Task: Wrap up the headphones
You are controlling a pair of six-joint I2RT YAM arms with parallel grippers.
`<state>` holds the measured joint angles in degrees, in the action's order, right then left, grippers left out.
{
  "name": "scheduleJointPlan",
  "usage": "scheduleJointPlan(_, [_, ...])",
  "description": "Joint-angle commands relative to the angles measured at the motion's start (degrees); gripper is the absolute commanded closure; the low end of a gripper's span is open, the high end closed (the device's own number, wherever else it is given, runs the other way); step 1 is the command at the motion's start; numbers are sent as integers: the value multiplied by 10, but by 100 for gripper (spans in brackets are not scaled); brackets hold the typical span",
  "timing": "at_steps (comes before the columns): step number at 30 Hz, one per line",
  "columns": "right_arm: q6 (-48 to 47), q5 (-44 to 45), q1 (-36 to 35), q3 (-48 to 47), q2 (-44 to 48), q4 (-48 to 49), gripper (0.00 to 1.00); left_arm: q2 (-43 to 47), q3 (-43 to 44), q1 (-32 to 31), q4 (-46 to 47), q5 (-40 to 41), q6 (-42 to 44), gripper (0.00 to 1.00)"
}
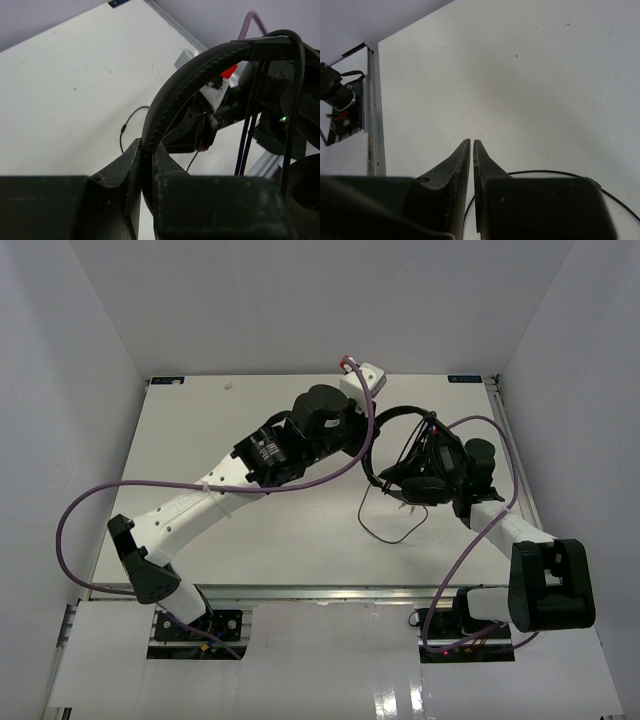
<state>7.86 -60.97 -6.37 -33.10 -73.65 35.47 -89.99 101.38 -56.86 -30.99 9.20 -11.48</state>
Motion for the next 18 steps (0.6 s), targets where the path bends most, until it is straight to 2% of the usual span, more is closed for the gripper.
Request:
scheduleJointPlan(1, [100, -31, 3, 2, -33, 131, 87, 8, 59, -3, 47, 49, -23, 100])
scheduleJointPlan(7, [131, -44, 2, 22, -55, 185, 87, 22, 59, -3, 109, 152, -41, 100])
scheduleJointPlan(15, [118, -47, -14, 34, -56, 176, 87, 43, 31, 0, 212, 322, -55, 100])
scheduleJointPlan(18, [106, -51, -20, 35, -49, 163, 89, 49, 20, 4, 255, 362, -55, 100])
